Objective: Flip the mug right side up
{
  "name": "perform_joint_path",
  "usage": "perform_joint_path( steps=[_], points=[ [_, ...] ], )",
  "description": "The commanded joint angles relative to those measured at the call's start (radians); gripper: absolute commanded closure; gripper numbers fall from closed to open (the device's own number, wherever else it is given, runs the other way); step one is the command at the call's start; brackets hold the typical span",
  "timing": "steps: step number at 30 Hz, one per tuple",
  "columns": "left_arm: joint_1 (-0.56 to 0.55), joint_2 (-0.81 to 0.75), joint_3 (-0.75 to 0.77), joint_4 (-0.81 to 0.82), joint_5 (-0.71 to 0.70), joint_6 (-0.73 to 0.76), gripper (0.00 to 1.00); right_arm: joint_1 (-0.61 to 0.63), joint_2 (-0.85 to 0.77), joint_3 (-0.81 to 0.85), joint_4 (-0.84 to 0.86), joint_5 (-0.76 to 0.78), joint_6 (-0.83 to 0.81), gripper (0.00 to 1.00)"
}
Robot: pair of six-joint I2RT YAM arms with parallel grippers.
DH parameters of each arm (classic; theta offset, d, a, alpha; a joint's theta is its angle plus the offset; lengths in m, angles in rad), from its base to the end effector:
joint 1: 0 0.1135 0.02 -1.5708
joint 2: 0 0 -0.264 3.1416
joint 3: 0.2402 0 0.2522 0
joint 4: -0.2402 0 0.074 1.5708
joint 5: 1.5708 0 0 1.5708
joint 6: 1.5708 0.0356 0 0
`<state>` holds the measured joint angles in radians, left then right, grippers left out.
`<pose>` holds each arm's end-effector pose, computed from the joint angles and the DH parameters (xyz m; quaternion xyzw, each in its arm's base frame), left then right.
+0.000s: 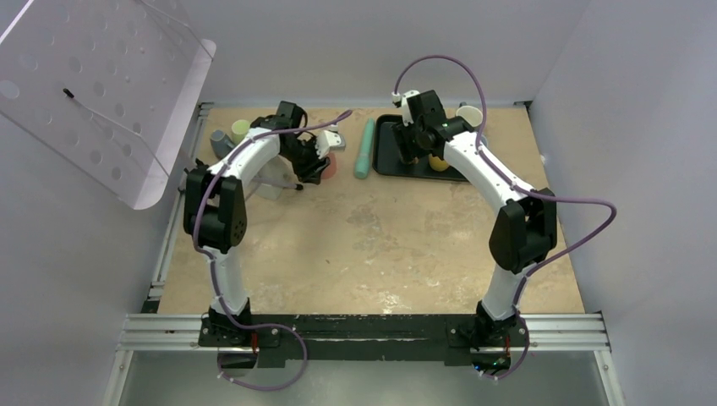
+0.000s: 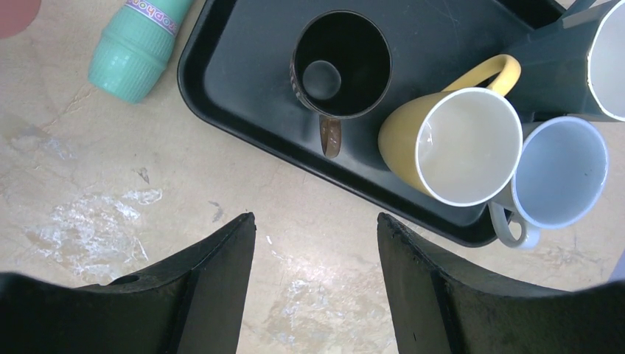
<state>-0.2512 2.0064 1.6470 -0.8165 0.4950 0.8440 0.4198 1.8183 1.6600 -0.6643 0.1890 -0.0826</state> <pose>0.4049 -0.1214 0.2256 0.5360 0.7867 -0.1742 0.2521 0.3773 0.1611 0.3102 -0.1969 0.9062 -0.0255 0.3734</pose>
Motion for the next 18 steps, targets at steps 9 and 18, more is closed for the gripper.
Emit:
perform_joint_path(
  steps=[9, 18],
  points=[
    [0.043, -0.033, 0.241, -0.202, -0.037, 0.148, 0.31, 0.003, -0.058, -0.026, 0.019, -0.006, -0.005, 0.36],
    [0.061, 0.166, 0.368, -0.160, -0.135, 0.322, 0.24, 0.003, -0.065, -0.027, -0.005, 0.003, -0.006, 0.36]
  ],
)
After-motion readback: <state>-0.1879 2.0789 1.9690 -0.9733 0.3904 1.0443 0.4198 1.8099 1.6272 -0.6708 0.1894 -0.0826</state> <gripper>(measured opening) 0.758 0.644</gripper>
